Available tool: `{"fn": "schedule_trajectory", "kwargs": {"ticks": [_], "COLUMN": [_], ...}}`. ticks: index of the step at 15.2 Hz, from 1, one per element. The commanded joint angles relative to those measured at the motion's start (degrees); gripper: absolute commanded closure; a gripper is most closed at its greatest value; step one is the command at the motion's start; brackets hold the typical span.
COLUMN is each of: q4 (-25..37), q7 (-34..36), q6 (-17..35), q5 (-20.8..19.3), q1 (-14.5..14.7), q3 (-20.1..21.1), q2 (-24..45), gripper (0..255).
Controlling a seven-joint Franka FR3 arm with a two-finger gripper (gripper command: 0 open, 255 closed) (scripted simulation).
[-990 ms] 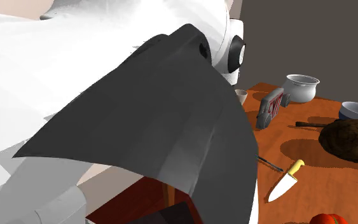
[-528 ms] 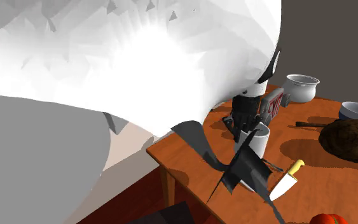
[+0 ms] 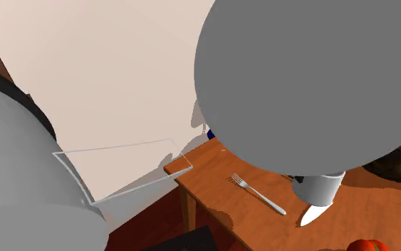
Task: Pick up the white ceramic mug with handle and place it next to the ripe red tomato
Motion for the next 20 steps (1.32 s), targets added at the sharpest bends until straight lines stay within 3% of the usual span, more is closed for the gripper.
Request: {"fn": "schedule_trajectory", "kwargs": {"ticks": [1,6,20], "q4": [0.8,2.5,-6.1], "q7": [-2.8,-9.1,-8.8], "q6": [-0.2,0.0,11.1], "q5": [-0.8,-2.2,-2.8], "q1": [-0.9,-2.6,-2.3], "q3": [-2.0,-6.8,-10.5], "q2": [-0.1,0.2,2.8], "gripper": [255,255,255]}}
